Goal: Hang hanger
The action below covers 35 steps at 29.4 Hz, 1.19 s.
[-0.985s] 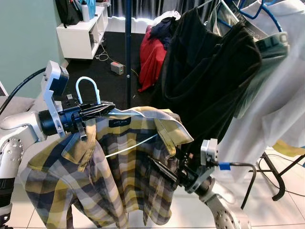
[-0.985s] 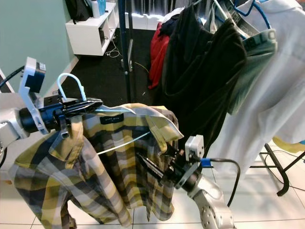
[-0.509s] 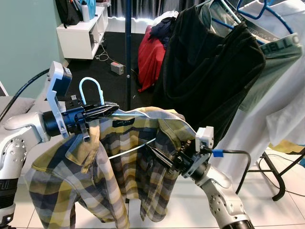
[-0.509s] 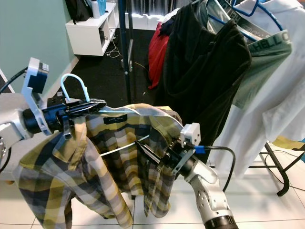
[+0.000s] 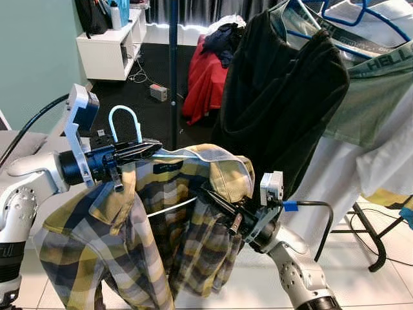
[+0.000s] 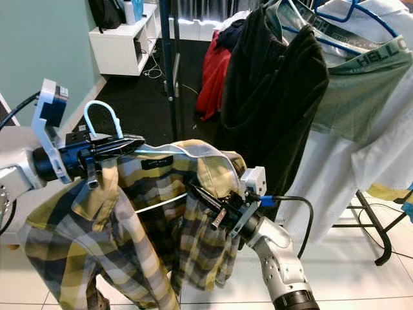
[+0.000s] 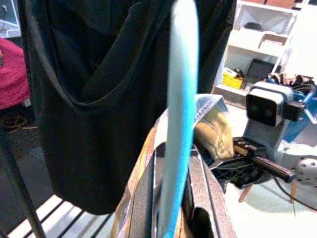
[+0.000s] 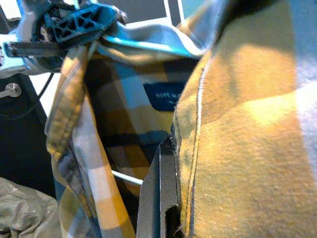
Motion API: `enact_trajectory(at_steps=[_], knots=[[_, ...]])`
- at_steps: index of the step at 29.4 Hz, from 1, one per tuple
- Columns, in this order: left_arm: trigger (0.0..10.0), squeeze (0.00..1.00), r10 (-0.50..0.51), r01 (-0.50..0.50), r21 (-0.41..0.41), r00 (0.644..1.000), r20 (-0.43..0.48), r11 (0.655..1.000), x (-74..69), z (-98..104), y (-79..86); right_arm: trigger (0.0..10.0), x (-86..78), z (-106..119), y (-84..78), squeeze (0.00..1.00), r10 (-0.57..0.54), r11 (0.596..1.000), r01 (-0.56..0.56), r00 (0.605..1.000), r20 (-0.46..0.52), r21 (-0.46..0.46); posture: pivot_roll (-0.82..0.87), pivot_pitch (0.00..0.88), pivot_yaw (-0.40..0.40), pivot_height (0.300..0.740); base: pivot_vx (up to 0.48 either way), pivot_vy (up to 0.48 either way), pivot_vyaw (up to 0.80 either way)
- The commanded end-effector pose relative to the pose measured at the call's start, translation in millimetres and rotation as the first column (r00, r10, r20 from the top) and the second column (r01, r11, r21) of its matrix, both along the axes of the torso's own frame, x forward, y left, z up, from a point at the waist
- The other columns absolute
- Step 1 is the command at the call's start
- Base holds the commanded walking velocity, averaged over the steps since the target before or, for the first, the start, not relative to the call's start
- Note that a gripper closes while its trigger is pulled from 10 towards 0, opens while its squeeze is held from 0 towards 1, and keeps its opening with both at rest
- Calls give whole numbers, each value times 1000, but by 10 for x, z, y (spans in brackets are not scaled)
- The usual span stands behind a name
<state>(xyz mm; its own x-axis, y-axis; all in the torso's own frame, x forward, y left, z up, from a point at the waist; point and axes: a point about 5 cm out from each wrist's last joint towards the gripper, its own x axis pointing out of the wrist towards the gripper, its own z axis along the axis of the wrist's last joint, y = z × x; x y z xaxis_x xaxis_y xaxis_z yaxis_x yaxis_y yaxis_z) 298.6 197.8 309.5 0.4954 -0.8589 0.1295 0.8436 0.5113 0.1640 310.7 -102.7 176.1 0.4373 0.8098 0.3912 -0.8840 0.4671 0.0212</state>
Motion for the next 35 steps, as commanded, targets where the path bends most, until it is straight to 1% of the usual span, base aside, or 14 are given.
enact_trajectory(at_steps=[1,8,11,13,15,19,25,27,28,29,30,31,33,35], knots=[[10000,0,22,-25,65,998,52,998,18,34,-54,0,-69,51,107,0,50,999,-50,998,30,9,56,168,-24,740,0,0,0],[10000,0,70,-76,121,996,56,990,77,-22,-63,0,-110,137,211,0,84,996,-86,995,62,24,55,163,-23,740,0,0,0],[10000,0,144,-158,247,987,73,956,165,-155,-98,0,-224,446,446,0,172,981,-184,971,165,56,54,152,-22,740,0,0,0],[10000,0,159,-174,260,984,79,950,181,-168,-94,0,-240,476,467,0,183,979,-195,967,175,57,54,152,-22,740,0,0,0],[10000,0,276,-286,289,958,76,913,301,-221,-35,0,-352,570,582,0,246,964,-262,945,216,48,53,143,-26,740,0,0,0],[10000,0,319,-326,301,945,73,896,353,-254,-16,0,-403,625,635,0,270,956,-289,933,239,49,51,142,-25,740,0,0,0],[10000,0,499,-498,262,864,67,827,538,-256,80,0,-568,676,718,0,386,918,-396,886,255,-15,48,140,-25,740,0,0,0],[10000,0,615,-615,197,786,69,764,637,-172,203,0,-666,495,709,0,464,886,-448,864,194,-120,48,140,-25,740,0,0,0],[10000,0,615,-615,197,786,69,764,637,-172,203,0,-666,495,709,0,464,886,-448,864,194,-120,48,140,-25,740,0,0,0],[10000,0,666,-666,161,743,65,728,681,-122,271,0,-698,387,693,0,485,872,-462,861,154,-161,48,140,-25,740,0,0,0],[10000,0,666,-666,161,743,65,728,681,-122,271,0,-698,387,693,0,485,872,-462,861,154,-161,48,140,-25,740,0,0,0],[10000,0,706,-707,123,706,58,697,712,-64,341,0,-708,266,673,0,485,865,-457,866,119,-207,45,140,-22,740,0,0,0],[10000,0,706,-707,123,706,58,697,712,-64,341,0,-708,266,673,0,485,865,-457,866,119,-207,45,140,-22,740,0,0,0],[10000,0,739,-740,71,672,44,669,735,14,408,0,-692,93,634,0,465,861,-430,882,76,-274,46,141,-22,740,0,0,0]])
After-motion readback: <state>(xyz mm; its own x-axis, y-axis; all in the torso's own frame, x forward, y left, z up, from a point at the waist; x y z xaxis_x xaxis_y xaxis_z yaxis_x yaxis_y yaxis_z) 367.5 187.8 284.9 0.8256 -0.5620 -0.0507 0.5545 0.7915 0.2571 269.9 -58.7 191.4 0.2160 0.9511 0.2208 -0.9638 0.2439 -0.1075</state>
